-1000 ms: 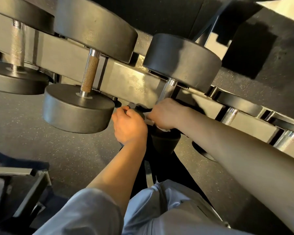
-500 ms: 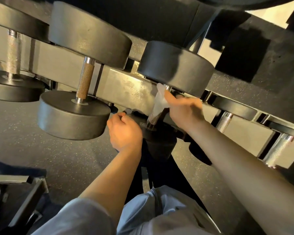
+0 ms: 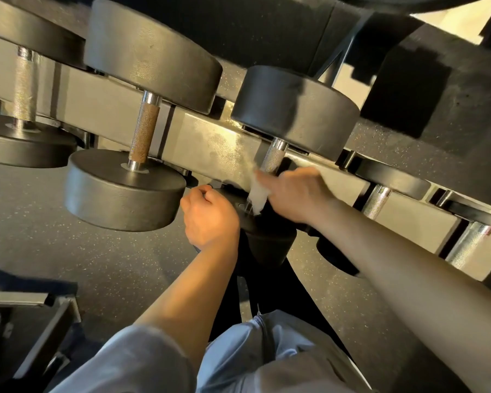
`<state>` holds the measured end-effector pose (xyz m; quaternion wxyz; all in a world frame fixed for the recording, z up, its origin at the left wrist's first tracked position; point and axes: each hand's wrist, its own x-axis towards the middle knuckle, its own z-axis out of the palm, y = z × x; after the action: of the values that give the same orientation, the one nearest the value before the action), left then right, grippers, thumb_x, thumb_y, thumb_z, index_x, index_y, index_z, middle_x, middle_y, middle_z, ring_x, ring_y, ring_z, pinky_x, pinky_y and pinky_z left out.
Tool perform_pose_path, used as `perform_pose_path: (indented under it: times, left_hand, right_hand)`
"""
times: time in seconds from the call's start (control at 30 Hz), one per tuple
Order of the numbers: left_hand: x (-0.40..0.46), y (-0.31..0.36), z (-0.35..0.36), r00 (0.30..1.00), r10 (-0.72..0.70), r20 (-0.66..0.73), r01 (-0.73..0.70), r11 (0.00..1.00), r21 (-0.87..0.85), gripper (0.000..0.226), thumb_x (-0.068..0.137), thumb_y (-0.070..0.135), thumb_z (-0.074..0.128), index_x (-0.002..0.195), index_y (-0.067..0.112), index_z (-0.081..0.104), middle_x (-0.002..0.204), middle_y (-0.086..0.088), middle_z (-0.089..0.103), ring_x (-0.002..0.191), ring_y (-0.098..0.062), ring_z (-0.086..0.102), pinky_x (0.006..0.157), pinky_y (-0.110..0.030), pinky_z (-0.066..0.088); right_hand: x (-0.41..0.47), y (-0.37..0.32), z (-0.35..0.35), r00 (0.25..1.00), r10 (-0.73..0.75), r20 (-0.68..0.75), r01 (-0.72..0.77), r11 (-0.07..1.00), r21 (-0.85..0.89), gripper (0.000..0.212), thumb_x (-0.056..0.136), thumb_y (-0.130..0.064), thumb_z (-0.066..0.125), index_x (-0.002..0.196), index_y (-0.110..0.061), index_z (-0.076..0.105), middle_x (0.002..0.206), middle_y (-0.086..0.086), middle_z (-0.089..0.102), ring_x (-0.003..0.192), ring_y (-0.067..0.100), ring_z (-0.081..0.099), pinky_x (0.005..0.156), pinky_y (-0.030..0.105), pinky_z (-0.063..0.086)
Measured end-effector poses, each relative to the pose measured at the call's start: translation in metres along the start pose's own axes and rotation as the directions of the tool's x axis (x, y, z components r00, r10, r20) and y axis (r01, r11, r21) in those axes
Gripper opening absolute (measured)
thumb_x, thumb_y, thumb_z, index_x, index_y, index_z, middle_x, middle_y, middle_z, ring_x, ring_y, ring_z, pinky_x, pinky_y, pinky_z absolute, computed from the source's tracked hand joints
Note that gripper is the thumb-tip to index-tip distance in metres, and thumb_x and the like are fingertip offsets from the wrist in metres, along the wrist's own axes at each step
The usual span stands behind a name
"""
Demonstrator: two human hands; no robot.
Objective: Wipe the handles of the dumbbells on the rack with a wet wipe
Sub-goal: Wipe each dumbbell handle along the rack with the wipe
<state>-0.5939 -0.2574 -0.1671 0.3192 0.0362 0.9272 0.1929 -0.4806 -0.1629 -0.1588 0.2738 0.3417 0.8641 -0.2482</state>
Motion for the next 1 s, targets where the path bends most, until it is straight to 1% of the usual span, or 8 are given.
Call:
perform_pose_path:
  times: [0.1, 0.2, 0.43, 0.53, 0.6, 0.73, 0.87, 1.0]
  left_hand:
    - [-0.001, 0.0, 0.0, 1.0, -0.002, -0.002, 0.002, 1.0, 0.009, 0.036, 0.099, 0.024, 0.029, 0.12, 0.022, 0.057, 0.134, 0.0, 0.046, 0.101, -0.023, 0.054, 0.087, -0.037, 0.035]
    - [-0.001, 0.001, -0.002, 1.0, -0.001, 0.0, 0.001, 1.0, 0.011, 0.036, 0.099, 0.023, 0.029, 0.121, 0.022, 0.057, 0.133, 0.0, 0.046, 0.099, -0.022, 0.052, 0.087, -0.036, 0.035]
    - [-0.001, 0.001, -0.001, 1.0, -0.003, -0.003, 0.003, 1.0, 0.019, 0.037, 0.099, 0.023, 0.029, 0.122, 0.021, 0.058, 0.133, -0.002, 0.046, 0.102, -0.024, 0.053, 0.086, -0.037, 0.034]
    - [-0.001, 0.001, 0.0, 1.0, 0.0, -0.003, 0.0, 1.0, 0.013, 0.037, 0.099, 0.023, 0.029, 0.121, 0.021, 0.058, 0.133, -0.002, 0.046, 0.105, -0.027, 0.053, 0.086, -0.037, 0.034]
    - [-0.001, 0.002, -0.001, 1.0, 0.001, -0.002, -0.001, 1.0, 0.021, 0.037, 0.099, 0.023, 0.028, 0.122, 0.021, 0.057, 0.134, -0.003, 0.045, 0.105, -0.027, 0.053, 0.088, -0.039, 0.036]
    - [-0.002, 0.003, -0.001, 1.0, -0.003, -0.007, 0.003, 1.0, 0.017, 0.038, 0.1, 0.023, 0.028, 0.122, 0.02, 0.058, 0.134, -0.003, 0.045, 0.106, -0.027, 0.053, 0.09, -0.041, 0.037]
    - [-0.003, 0.005, 0.0, 1.0, -0.012, -0.012, 0.012, 1.0, 0.013, 0.038, 0.099, 0.023, 0.028, 0.121, 0.02, 0.058, 0.134, -0.002, 0.045, 0.106, -0.027, 0.053, 0.094, -0.043, 0.039]
    - [-0.002, 0.004, -0.001, 1.0, -0.012, -0.016, 0.013, 1.0, 0.024, 0.039, 0.1, 0.024, 0.027, 0.122, 0.019, 0.058, 0.135, -0.003, 0.045, 0.108, -0.029, 0.053, 0.095, -0.044, 0.037]
  right_hand:
    - [0.003, 0.009, -0.004, 0.982, 0.163, -0.097, -0.156, 0.985, 0.075, 0.062, 0.099, -0.016, 0.03, 0.15, -0.035, 0.0, 0.07, -0.001, 0.037, 0.079, 0.025, 0.052, 0.074, 0.031, 0.04]
    - [0.003, 0.005, -0.001, 0.947, 0.26, -0.188, -0.234, 0.961, 0.148, 0.061, 0.097, -0.017, 0.031, 0.151, -0.031, 0.007, 0.088, 0.008, 0.055, 0.078, 0.027, 0.052, 0.07, 0.034, 0.039]
    - [-0.008, -0.002, 0.008, 0.987, 0.018, 0.157, -0.053, 0.973, 0.226, 0.063, 0.095, -0.011, 0.034, 0.149, -0.038, 0.016, 0.108, 0.011, 0.058, 0.074, 0.02, 0.044, 0.063, 0.029, 0.032]
    - [-0.015, 0.003, 0.011, 0.984, 0.042, 0.171, -0.131, 0.823, 0.552, 0.06, 0.096, -0.014, 0.036, 0.148, -0.038, 0.021, 0.092, -0.001, 0.057, 0.071, 0.012, 0.05, 0.063, 0.027, 0.039]
    - [-0.027, 0.007, 0.013, 0.986, 0.11, 0.124, -0.165, 0.721, 0.673, 0.058, 0.097, -0.015, 0.039, 0.148, -0.036, 0.021, 0.115, -0.002, 0.057, 0.092, 0.016, 0.056, 0.08, 0.031, 0.045]
    - [-0.063, 0.011, 0.021, 0.928, 0.311, -0.204, -0.23, 0.911, 0.342, 0.055, 0.093, -0.015, 0.051, 0.144, -0.014, 0.031, 0.146, 0.015, 0.03, 0.113, 0.037, 0.052, 0.073, 0.036, 0.045]
    - [-0.042, 0.002, 0.023, 0.866, 0.332, -0.375, -0.242, 0.933, 0.266, 0.053, 0.081, 0.002, 0.055, 0.133, -0.01, 0.047, 0.123, 0.022, 0.05, 0.089, 0.041, 0.06, 0.06, 0.039, 0.052]
    - [-0.004, -0.006, 0.026, 0.964, 0.176, -0.2, -0.138, 0.972, 0.192, 0.065, 0.092, -0.015, 0.045, 0.15, -0.028, 0.018, 0.12, 0.01, 0.053, 0.092, 0.032, 0.059, 0.066, 0.036, 0.045]
